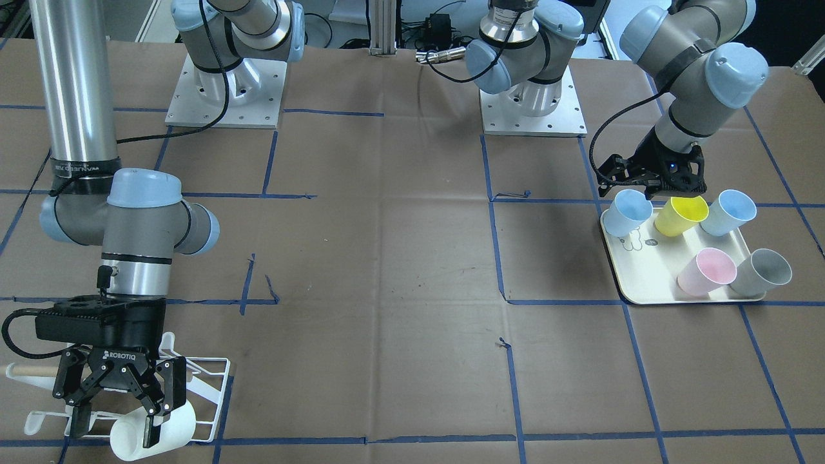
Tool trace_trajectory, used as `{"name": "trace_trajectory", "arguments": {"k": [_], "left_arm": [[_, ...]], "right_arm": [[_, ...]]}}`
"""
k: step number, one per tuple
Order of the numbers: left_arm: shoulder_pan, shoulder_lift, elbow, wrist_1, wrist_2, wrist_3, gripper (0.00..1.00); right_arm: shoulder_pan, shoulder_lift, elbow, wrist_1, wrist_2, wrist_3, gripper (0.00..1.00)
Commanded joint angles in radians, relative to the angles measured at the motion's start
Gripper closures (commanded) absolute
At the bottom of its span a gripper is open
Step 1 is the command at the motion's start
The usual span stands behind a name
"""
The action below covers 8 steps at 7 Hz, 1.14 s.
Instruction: Transfer IKEA cup to right arm and place on rack
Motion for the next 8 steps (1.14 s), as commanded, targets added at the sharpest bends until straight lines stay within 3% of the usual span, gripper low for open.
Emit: {"name": "trace_trajectory", "arguments": {"k": [1,3,4,6,7,8], "left_arm": [[0.001,-0.074,-0.002,0.035,0.003,0.001,0.01],[0.001,-0.092,0.0,0.036,0.008,0.003,0.01],[0.001,-0.094,0.0,0.036,0.008,0.003,0.1],[0.001,-0.088,0.003,0.036,0.058,0.004,0.88],[0.001,-0.083,0.006,0.035,0.058,0.006,1.0],[0.001,-0.082,0.009,0.029,0.058,0.004,1.0]], "right_arm": [[0.002,-0.075,0.0,0.001,0.01,0.009,0.0],[0.035,-0.158,0.003,0.003,0.016,0.008,0.0],[0.063,-0.191,0.007,0.001,0.017,0.014,0.0],[0.094,-0.276,0.039,0.003,0.016,0.104,0.0],[0.112,-0.317,0.068,0.003,0.016,0.17,0.0],[0.152,-0.357,0.105,0.009,0.013,0.268,0.0]]}}
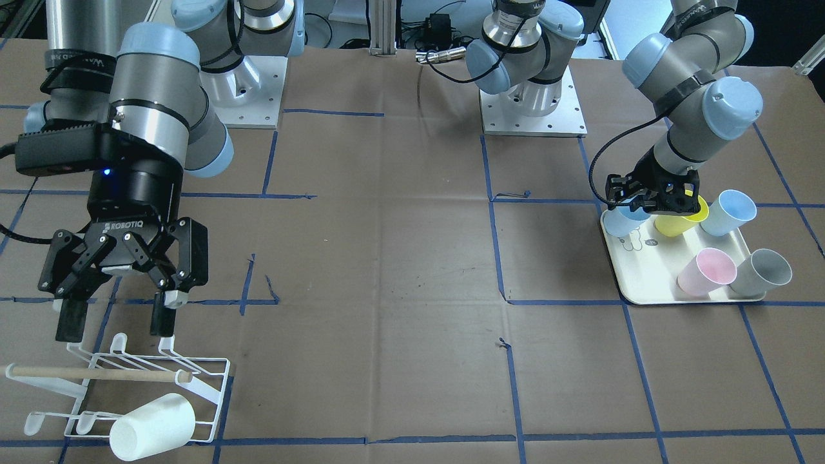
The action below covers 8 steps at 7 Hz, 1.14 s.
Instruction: Transfer IKEA cup to right arm and place on rack
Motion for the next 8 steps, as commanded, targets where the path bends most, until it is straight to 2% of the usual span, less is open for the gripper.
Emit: {"name": "trace_trajectory", "arguments": {"k": [1,2,3,4,5,6,7,8], "left_arm": [[0.0,0.008,0.011,-0.002,0.002,0.004,1.0],[-0.005,0.025,0.046,-0.01,-0.005,0.004,1.0],[-0.018,0.032,0.119,-0.087,-0.008,0.003,1.0],[-0.04,0.035,0.237,-0.213,-0.043,0.003,1.0],[-0.104,0.028,0.39,-0.369,-0.053,0.001,1.0],[-0.183,0.002,0.551,-0.474,-0.053,-0.002,1.0],[-0.263,-0.056,0.688,-0.523,-0.067,-0.011,1.0],[-0.335,-0.113,0.779,-0.525,-0.143,-0.013,1.0]], "right_arm": [[0.067,-0.065,0.07,0.015,-0.001,0.183,0.0],[0.107,-0.068,0.1,0.009,-0.001,0.269,0.0],[0.149,-0.082,0.136,0.011,-0.001,0.431,0.0],[0.162,-0.117,0.177,0.011,-0.002,0.592,0.0],[0.164,-0.151,0.217,0.012,0.001,0.7,0.0],[0.164,-0.189,0.264,0.014,0.004,0.83,0.0],[0.164,-0.206,0.31,0.006,0.014,0.977,0.0],[0.164,-0.205,0.334,0.002,0.116,1.095,0.0]]}}
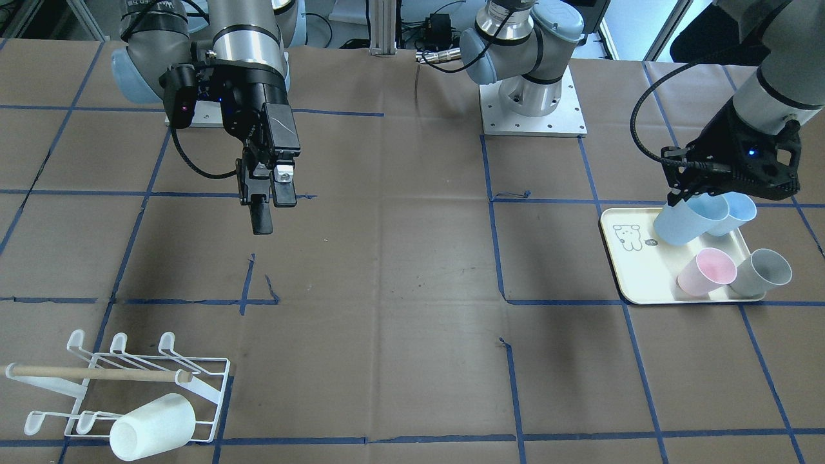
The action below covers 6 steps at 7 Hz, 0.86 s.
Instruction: Transfer IKEA cup to right arm and place on rack
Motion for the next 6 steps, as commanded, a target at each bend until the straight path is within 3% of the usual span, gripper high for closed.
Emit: {"name": "trace_trajectory", "arguments": {"k": [1,2,4,6], "left_arm": [[-0.123,-0.102,0.182,-0.034,-0.137,-0.005,1.0],[-0.131,-0.103,0.172,-0.001,-0.299,0.003,1.0],[-0.132,-0.106,0.101,0.234,-0.574,0.027,1.0],[-0.132,-0.1,-0.068,0.593,-0.792,0.031,1.0]], "right_arm": [[0.001,-0.01,0.048,-0.007,0.135,0.264,0.0],[0.001,-0.002,0.07,-0.039,0.135,0.339,0.0],[-0.002,0.007,0.087,-0.072,0.129,0.348,0.0],[-0.003,0.006,0.081,-0.055,0.12,0.348,0.0]]}}
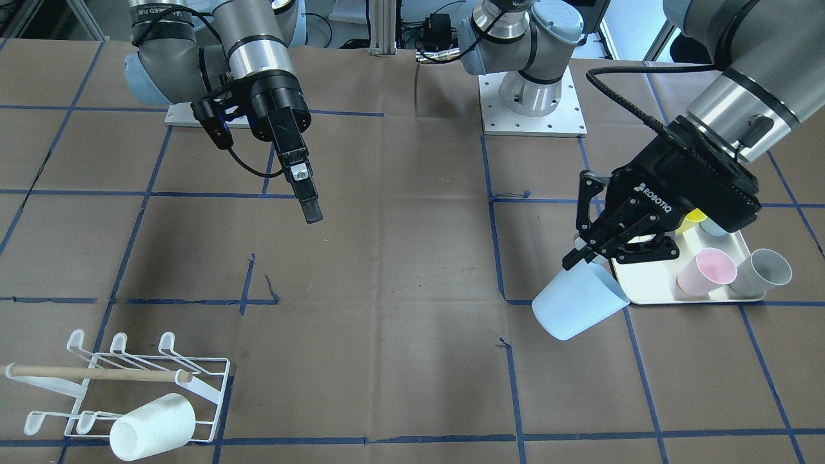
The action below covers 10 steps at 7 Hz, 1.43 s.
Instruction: Transfer IKEA cup to right arm and place on rack
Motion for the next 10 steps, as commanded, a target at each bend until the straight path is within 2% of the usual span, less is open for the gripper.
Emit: {"name": "trace_trajectory", "arguments": {"k": [1,3,5,6,8,10], "left_arm": [[0.005,0.012,-0.17,0.337,-0.203,0.005,1.0],[0.005,-0.003,-0.313,0.648,-0.328,0.007,1.0],[0.005,-0.003,-0.51,0.983,-0.419,0.007,1.0],[0.001,-0.003,-0.567,1.087,-0.449,0.008,1.0],[-0.001,-0.013,-0.672,1.255,-0.483,0.011,1.0],[-0.04,-0.023,-0.68,1.265,-0.48,0.004,1.0]], "right_arm": [[-0.002,0.0,-0.001,0.006,-0.007,-0.007,0.0],[-0.003,-0.001,-0.001,0.009,-0.007,-0.008,0.0],[-0.003,-0.01,-0.001,0.079,-0.004,0.001,0.0],[-0.002,-0.012,-0.001,0.083,-0.001,0.004,0.0],[0.004,-0.014,-0.006,0.086,0.004,0.066,0.0],[0.02,-0.012,-0.02,0.09,0.003,0.111,0.0]]}}
